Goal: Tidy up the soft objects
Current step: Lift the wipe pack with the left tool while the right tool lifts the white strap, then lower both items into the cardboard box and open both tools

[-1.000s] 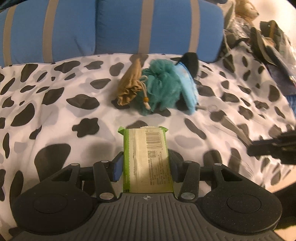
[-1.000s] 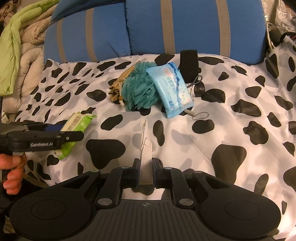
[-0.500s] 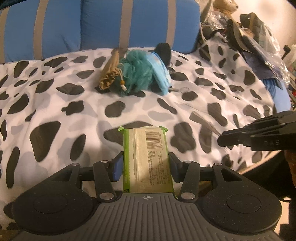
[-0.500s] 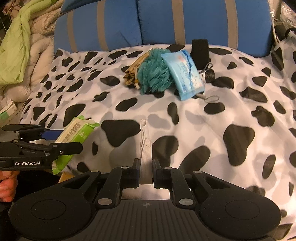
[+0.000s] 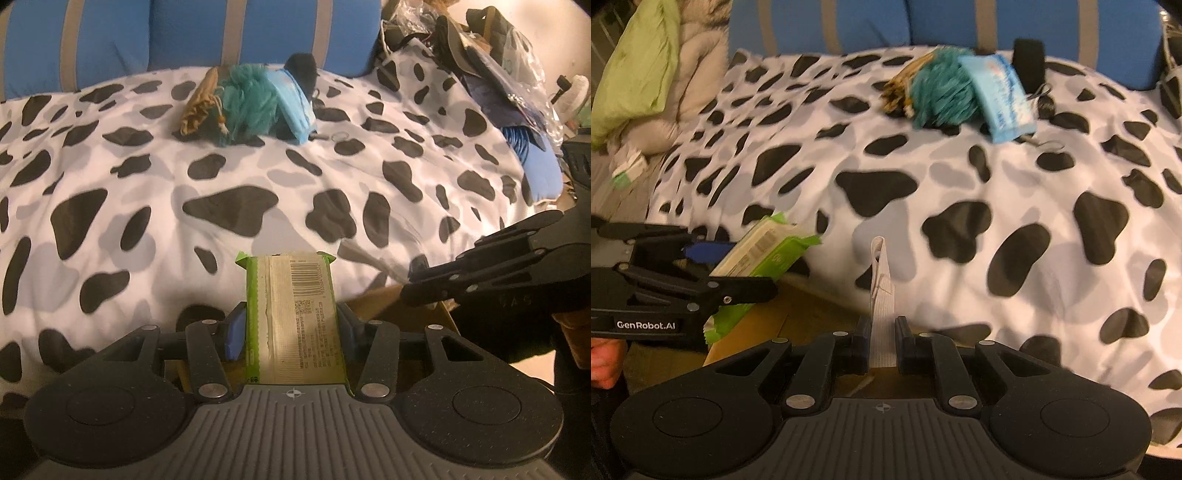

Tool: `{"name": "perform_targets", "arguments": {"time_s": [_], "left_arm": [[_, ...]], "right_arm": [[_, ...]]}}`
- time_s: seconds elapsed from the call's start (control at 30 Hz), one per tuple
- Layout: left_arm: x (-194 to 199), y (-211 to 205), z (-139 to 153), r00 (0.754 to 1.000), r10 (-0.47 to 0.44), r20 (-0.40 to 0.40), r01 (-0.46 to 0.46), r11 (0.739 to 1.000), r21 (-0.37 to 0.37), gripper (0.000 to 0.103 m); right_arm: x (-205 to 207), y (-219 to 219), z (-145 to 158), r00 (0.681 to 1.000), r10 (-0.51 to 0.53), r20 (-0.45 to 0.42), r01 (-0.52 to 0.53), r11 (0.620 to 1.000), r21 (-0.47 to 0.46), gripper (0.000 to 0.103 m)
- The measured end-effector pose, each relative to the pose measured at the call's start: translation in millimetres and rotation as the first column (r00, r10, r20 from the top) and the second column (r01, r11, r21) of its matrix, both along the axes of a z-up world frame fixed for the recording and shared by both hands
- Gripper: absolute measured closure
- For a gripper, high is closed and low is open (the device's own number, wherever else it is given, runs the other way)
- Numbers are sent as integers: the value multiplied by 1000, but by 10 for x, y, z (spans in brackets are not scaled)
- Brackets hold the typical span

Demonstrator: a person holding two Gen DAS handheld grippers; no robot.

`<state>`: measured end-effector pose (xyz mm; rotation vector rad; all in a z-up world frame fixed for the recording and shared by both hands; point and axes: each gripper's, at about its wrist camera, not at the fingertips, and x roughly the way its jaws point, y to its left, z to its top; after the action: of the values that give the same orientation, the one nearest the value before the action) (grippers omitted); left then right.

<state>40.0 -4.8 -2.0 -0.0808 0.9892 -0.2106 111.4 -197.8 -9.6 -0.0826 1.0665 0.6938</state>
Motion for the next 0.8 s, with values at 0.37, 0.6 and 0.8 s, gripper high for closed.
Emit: {"name": "perform_targets", "arguments": {"time_s": [0.37,0.6,0.8], "left_arm": [[-103,-20,-89,995,-2,-99,3,1000,1,55],[-61,-25,-197,985,8,-172,-2,1000,30,54],[-7,26,-226,979,54,-196,-43,997,61,54]], "right_arm": [[-244,175,-175,988,116,-100,-125,988,-88,87],[-270,231,-263,981,145,-128,-162,977,-137,86],[-224,221,-264,988,116,-101,-133,974,-181,21]]}}
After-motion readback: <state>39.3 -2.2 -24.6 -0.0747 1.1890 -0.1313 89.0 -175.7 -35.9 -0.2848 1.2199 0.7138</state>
